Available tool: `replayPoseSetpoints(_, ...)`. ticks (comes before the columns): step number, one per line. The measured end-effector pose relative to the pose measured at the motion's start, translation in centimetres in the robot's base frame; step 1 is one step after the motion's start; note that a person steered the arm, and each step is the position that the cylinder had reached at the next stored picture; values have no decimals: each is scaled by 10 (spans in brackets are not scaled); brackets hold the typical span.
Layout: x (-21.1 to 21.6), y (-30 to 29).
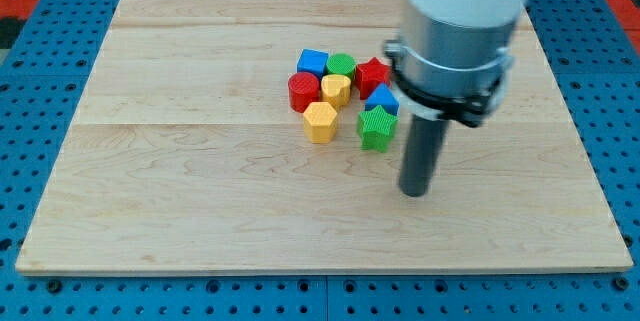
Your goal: Push the green star closer to the group of blocks
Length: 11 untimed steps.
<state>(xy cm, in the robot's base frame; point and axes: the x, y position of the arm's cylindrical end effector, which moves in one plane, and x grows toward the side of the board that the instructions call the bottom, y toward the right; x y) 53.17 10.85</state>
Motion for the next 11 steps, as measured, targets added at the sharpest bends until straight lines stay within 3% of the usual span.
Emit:
replayPoseSetpoints(3,-42,17)
replayPoseSetpoints(8,-48,-90)
replayPoseSetpoints(11,-75,-97)
